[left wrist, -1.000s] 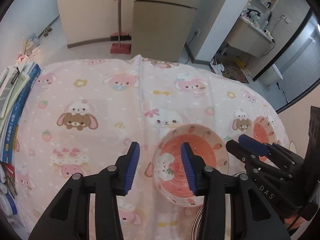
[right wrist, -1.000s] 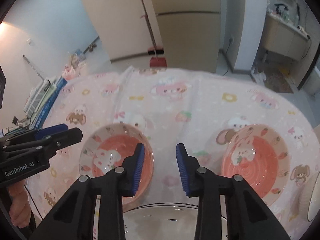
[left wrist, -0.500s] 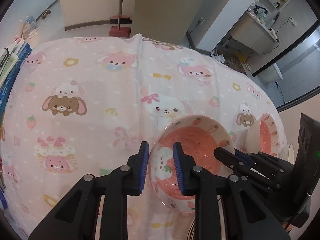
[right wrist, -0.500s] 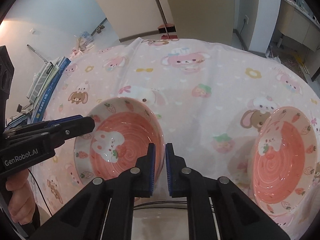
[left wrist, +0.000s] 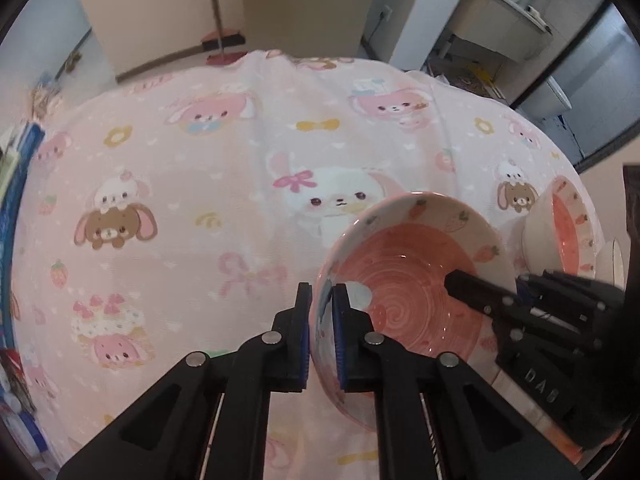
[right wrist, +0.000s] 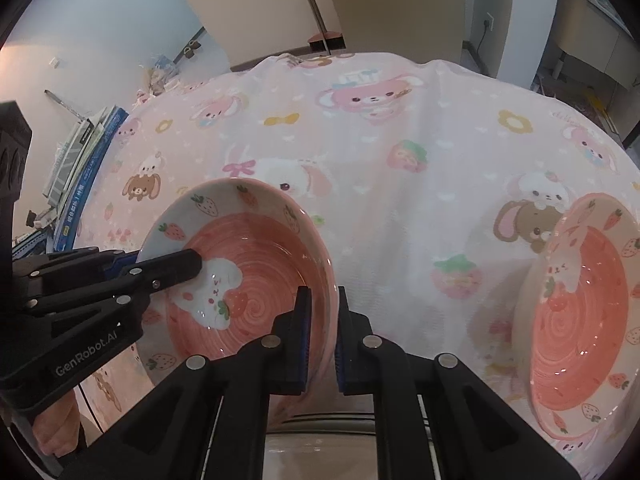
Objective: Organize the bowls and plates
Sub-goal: 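Lift the pink bowl with both tools and carry it over the other pink bowl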
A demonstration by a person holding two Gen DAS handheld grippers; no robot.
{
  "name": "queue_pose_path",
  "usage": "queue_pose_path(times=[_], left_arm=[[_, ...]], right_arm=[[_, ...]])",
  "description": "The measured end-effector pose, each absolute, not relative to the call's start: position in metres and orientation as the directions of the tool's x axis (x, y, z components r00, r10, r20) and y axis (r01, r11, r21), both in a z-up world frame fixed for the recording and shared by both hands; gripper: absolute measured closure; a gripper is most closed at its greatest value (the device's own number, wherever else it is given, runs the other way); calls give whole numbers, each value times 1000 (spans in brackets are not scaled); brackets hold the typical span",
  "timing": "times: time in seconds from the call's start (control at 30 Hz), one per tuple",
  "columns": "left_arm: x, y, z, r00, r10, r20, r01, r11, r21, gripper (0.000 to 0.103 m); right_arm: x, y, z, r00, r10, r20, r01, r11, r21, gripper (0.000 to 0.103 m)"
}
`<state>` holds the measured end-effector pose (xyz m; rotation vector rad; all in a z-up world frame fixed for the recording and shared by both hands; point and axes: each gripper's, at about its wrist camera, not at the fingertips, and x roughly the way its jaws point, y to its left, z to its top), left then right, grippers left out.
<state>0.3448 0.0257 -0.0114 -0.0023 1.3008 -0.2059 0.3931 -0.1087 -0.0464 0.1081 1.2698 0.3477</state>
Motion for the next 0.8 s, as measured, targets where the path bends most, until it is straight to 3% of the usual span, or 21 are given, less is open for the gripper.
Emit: queue_pose_path(times=[0.57, 0.8], left_arm=[[324, 21, 33, 367, -208, -907, 174, 973, -153, 99], [314, 9, 49, 410, -217, -886, 197, 969, -147, 99]], right_arm=[[385, -134, -5, 345, 385, -856, -166, 922, 349, 92], [373, -144, 22, 425, 364, -829, -189, 931, 312, 92]])
